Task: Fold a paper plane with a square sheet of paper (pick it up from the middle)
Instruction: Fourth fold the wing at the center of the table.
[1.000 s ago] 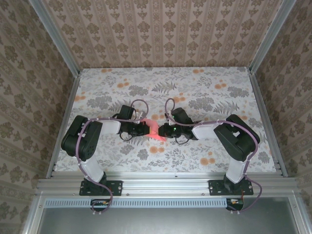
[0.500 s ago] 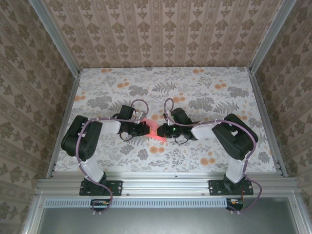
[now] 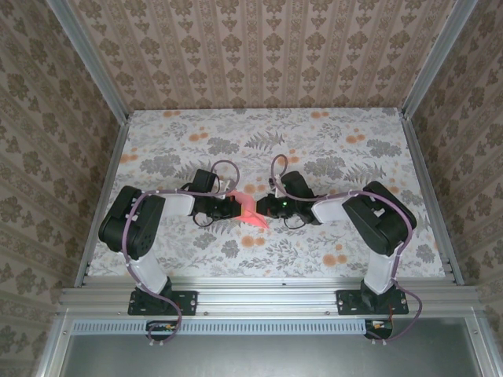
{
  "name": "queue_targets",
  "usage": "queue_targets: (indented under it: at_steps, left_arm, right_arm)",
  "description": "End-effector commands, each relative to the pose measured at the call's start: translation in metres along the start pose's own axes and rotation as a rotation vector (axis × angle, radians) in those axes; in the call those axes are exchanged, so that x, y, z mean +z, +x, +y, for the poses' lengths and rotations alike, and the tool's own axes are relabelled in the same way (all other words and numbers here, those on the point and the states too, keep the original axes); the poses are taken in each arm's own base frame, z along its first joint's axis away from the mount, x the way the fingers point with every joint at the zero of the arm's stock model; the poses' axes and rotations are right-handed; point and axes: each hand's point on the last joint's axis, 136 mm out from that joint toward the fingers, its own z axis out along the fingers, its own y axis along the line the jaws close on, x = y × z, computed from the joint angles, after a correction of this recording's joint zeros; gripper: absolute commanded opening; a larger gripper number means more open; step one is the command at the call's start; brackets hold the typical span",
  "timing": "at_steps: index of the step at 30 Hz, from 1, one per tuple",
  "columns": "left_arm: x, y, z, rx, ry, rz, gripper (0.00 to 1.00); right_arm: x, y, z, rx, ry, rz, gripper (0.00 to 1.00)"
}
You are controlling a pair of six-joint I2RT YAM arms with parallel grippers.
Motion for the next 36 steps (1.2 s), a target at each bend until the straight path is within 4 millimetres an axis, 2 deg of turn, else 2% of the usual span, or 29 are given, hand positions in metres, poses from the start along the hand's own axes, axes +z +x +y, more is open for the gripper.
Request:
queue_targets:
  at_steps: [1, 22, 36]
  left_arm:
    - [0.003, 0.022, 0.021, -0.04, -0.063, 0.072, 0.0]
    - [0.007, 0.024, 0.025, -0.048, -0.065, 0.084, 0.0]
    - [0.003, 0.021, 0.02, -0.037, -0.059, 0.078, 0.0]
  right_arm:
    - [0.006, 0.004, 0.002, 0.021, -0.03, 0.029, 0.12]
    - [0.015, 0.025, 0.015, -0.036, -0.057, 0.122, 0.11]
    - [0.008, 0.034, -0.005, -0.101, 0.071, 0.146, 0.11]
